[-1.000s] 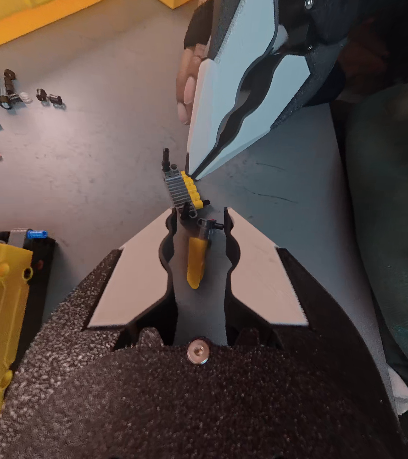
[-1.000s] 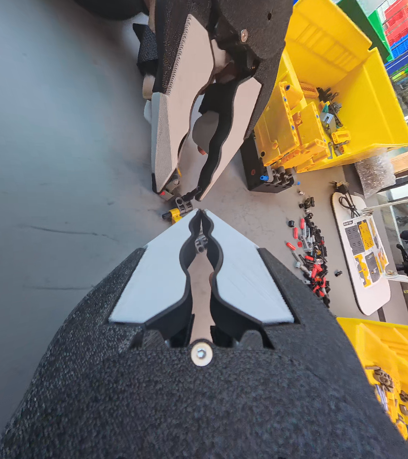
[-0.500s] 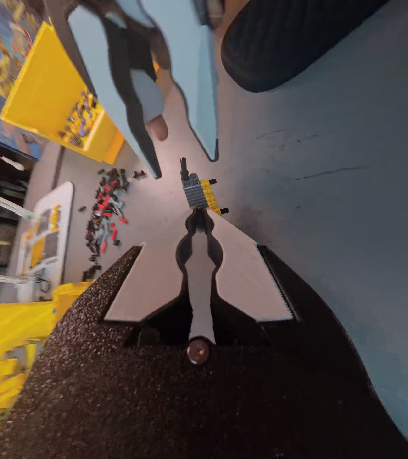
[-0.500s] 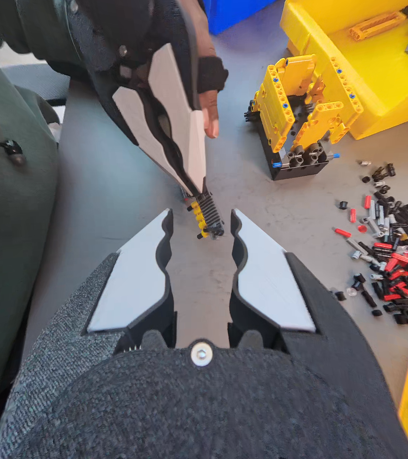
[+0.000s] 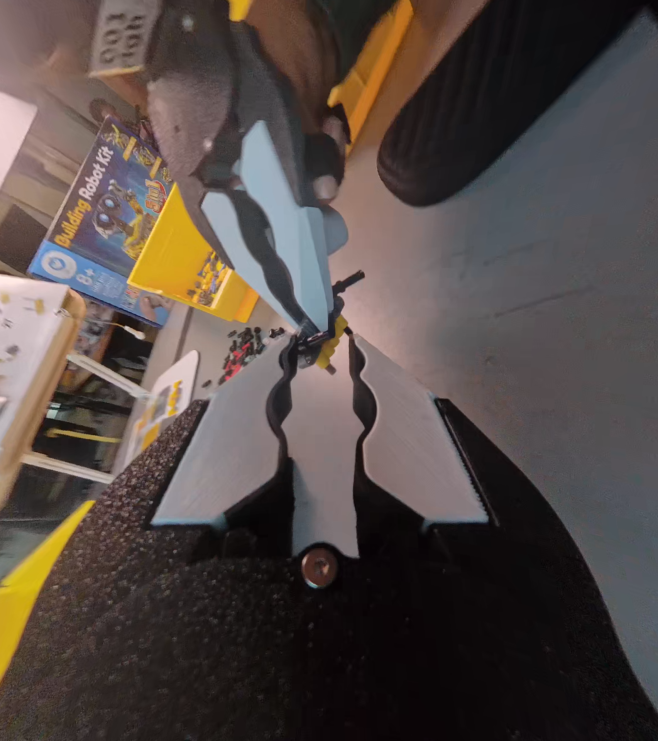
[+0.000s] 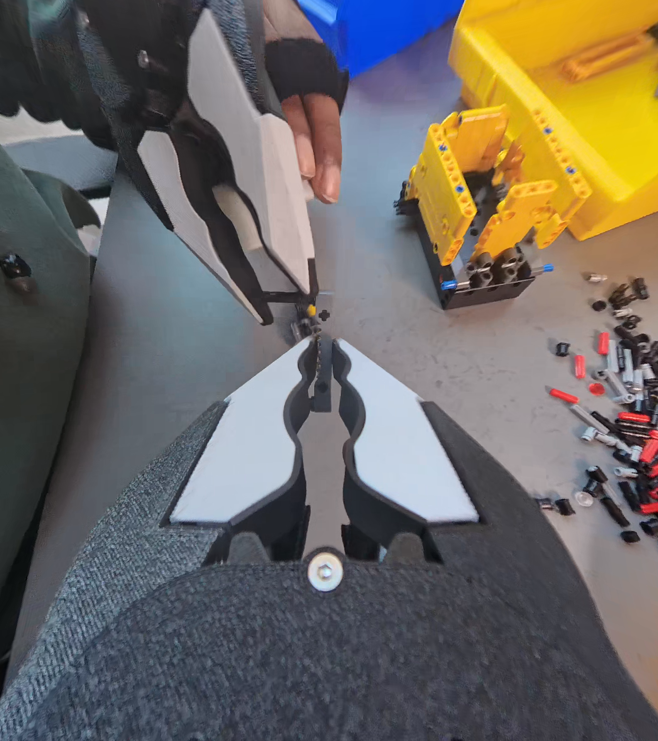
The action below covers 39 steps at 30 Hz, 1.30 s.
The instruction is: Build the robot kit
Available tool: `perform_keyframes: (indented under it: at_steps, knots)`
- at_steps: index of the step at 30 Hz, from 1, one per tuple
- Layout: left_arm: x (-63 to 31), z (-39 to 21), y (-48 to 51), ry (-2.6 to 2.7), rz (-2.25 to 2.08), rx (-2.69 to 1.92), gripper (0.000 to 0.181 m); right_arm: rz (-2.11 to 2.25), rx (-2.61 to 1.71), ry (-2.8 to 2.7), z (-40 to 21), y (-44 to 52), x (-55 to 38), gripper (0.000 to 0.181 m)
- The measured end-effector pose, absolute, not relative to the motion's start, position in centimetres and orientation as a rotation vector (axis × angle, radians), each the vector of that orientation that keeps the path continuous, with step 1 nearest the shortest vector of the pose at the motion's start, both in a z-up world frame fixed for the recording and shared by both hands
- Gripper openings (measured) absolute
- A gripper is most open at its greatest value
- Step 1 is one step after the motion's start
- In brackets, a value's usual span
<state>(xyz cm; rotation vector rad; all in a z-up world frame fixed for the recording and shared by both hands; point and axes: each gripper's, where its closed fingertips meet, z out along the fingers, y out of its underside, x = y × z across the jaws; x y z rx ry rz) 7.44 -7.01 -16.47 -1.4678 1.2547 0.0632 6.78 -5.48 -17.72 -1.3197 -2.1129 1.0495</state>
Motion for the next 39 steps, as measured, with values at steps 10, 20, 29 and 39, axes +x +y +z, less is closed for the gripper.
perform_keyframes:
  at_steps: [10,20,29,39]
  knots:
    - [5.9,-11.0,-6.9,0.763,-0.745,-1.518,0.032,1.403,-1.170,-1.604,-12.0,-4.3,5.9,0.006]
    - [7.0,-14.0,-6.4,0.868,-0.695,-1.651,0.020,1.404,-1.012,-1.697,-13.3,-6.7,5.2,0.005]
    - [7.1,-14.4,-6.8,0.885,-0.765,-1.647,0.019,1.390,-0.996,-1.727,-13.8,-7.0,5.5,0.006]
    - [6.1,-14.3,-6.8,0.837,-0.812,-1.642,0.007,1.344,-1.036,-1.730,-14.3,-6.5,5.6,0.006]
